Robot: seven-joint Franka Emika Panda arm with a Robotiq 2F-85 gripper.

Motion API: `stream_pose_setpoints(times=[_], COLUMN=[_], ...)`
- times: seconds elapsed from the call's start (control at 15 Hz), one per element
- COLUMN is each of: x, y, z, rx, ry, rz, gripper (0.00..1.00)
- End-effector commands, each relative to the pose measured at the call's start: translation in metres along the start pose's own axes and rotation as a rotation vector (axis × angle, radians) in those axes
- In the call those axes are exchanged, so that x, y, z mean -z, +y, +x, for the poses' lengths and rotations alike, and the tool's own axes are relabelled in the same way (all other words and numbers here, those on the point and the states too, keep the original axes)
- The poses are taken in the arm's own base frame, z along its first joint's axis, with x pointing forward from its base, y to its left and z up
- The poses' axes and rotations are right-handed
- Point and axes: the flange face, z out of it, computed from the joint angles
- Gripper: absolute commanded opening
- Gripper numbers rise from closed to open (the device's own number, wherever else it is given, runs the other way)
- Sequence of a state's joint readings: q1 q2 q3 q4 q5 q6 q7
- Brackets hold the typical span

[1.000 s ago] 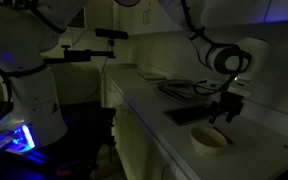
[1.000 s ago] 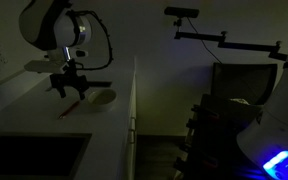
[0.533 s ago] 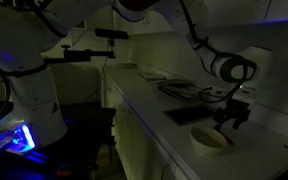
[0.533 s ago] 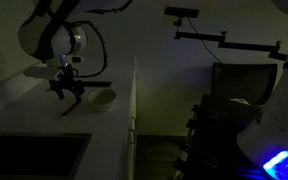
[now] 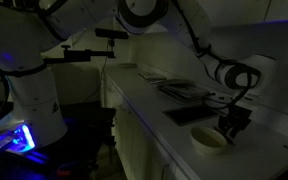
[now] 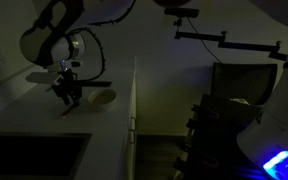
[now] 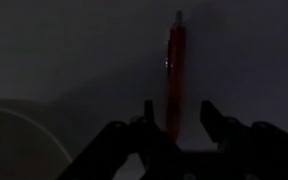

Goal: Pick up the pen and put it in the bowl

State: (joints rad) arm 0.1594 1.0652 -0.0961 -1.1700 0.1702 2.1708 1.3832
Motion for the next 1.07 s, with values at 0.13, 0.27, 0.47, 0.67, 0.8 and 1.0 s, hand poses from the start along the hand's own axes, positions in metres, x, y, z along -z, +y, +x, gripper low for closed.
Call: stream_pose_setpoints(times=[0.13,0.27,0.47,0.67,0.8,1.0], x=[-0.006,-0.008,-0.005,0.013,0.031,0.055], y=[-0.009,-0.011,-0.013,-0.015,-0.014,-0.008], z=[0.001,0.001,0.0,0.002,0.01,0.027], rx=[-0.018,-0.015,-0.011,-0.008,-0.035,-0.055], ry=[0.016,0.015,0.022,0.057,0.129,0.209], rz=[-0.041,-0.044,-0.044,-0.016,-0.005,-0.013], gripper=[0.11,0.0,0.04,0.04,0.04,0.04])
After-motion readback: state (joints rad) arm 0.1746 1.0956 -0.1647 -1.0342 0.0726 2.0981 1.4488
